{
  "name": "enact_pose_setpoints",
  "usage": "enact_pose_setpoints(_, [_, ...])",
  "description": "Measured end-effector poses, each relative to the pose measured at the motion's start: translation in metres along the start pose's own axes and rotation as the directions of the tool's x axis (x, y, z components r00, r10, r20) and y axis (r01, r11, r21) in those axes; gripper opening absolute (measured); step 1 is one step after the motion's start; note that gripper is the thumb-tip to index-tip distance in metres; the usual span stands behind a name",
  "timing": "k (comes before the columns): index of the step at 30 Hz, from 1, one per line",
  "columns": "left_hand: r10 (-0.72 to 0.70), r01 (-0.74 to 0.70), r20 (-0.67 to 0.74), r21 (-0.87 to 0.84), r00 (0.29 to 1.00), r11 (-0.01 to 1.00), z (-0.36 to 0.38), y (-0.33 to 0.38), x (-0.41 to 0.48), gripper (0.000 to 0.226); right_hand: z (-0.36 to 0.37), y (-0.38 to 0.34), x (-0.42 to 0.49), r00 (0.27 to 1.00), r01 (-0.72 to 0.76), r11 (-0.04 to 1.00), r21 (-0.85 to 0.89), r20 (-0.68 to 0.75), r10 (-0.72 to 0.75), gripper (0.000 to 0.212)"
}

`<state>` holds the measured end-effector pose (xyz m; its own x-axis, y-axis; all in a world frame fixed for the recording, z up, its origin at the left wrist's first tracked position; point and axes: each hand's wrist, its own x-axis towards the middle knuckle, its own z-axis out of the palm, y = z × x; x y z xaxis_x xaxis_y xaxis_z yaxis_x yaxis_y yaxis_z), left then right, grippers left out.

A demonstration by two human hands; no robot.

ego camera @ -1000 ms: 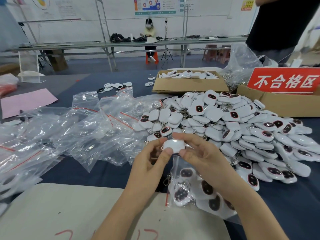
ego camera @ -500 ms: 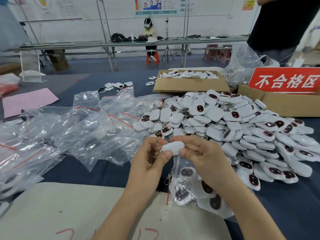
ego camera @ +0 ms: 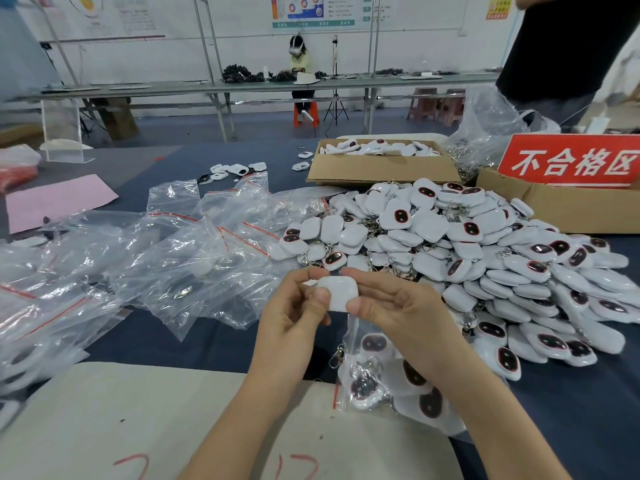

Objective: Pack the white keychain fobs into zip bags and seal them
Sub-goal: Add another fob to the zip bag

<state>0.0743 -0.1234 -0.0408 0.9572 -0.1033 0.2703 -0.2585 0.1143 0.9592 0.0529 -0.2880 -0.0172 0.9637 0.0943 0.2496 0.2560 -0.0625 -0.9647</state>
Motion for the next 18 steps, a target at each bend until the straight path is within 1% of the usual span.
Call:
enact_pose_setpoints(3, [-0.042,0.043,0.016,-0.039,0.999,0.998,-0.0021,-0.0006,0.0014,0.02,0.0063,-0.004,-0.0021,0.998,0.003,0.999,0.042,0.07,-0.006,0.034])
enact_pose_setpoints(6, [-0.057,0.059,0.05,-0.041,0.997,0.997,-0.0019,0.0003,0.0017,0.022,0.008,-0.0023,-0.0017,0.998,0.022,0.999,0.024,0.058,-0.023,0.03])
enact_pose_setpoints(10, [-0.063,0.063,0.049,-0.003,0.997,0.998,-0.0035,-0.0039,0.0025,0.029,0.0105,-0.002,-0.0012,0.997,0.044,0.999,0.0,0.062,-0.044,0.027])
enact_pose_setpoints(15, [-0.091,0.091,0.027,0.003,0.996,0.996,-0.0032,-0.0049,0.0022,0.029,0.0091,0.0,-0.0005,0.997,0.004,1.0,0.006,0.071,-0.004,0.029])
enact_pose_setpoints(18, [-0.072,0.071,-0.02,-0.022,0.997,0.997,-0.0007,-0.0039,0.0014,0.022,0.0086,0.0001,-0.0003,0.997,-0.052,0.999,0.0,0.055,0.052,0.035])
